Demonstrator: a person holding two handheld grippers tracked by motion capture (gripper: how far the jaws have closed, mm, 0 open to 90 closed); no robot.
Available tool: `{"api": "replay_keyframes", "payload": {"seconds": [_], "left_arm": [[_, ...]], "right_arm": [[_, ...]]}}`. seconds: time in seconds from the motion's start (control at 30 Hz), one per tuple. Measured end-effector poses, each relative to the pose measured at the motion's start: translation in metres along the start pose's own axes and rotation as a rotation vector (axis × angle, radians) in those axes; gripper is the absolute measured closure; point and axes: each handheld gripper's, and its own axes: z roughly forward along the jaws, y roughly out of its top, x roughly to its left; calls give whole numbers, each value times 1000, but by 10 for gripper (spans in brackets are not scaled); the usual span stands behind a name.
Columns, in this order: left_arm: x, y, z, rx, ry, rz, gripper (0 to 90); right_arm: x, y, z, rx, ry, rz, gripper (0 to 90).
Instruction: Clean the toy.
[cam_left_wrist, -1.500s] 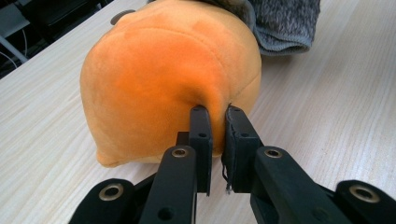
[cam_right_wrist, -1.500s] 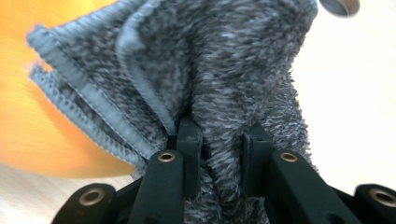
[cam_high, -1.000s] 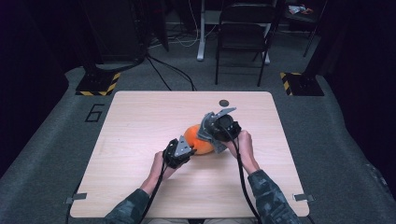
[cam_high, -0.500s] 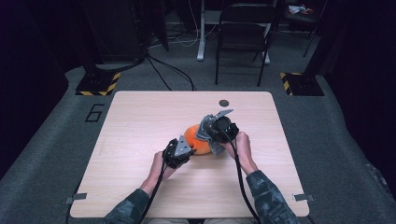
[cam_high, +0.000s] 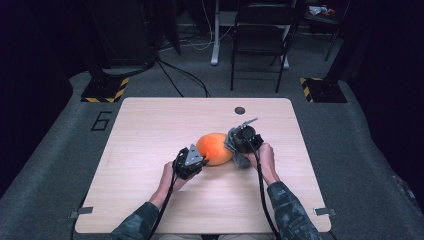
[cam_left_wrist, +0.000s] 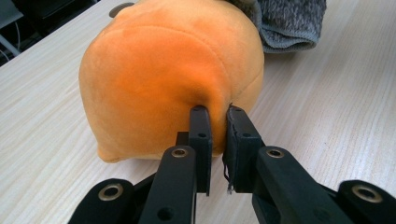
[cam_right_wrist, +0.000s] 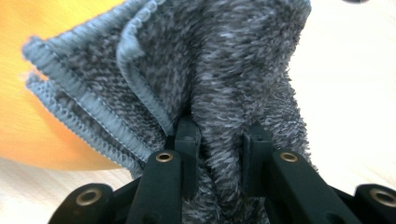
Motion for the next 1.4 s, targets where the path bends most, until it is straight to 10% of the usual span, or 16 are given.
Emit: {"api": "replay_keyframes", "payload": {"seconds": [0.33, 0.57, 0.73, 0.93, 1.4], "left_arm": [[2, -2, 0, -3, -8, -18, 820], [5, -3, -1, -3, -6, -27, 818], [5, -3, -1, -2, -5, -26, 813], [4, -2, -1, 6, 6, -11, 750], [-3, -2, 8, 62, 178, 54, 408]], "right_arm": [[-8, -11, 22, 79, 0, 25, 730], [-11, -1, -9, 9, -11, 38, 732], [8, 12, -34, -50, 15, -43, 733], [26, 13, -19, -15, 13, -92, 736], [21, 13, -14, -76, 11, -40, 733]]}}
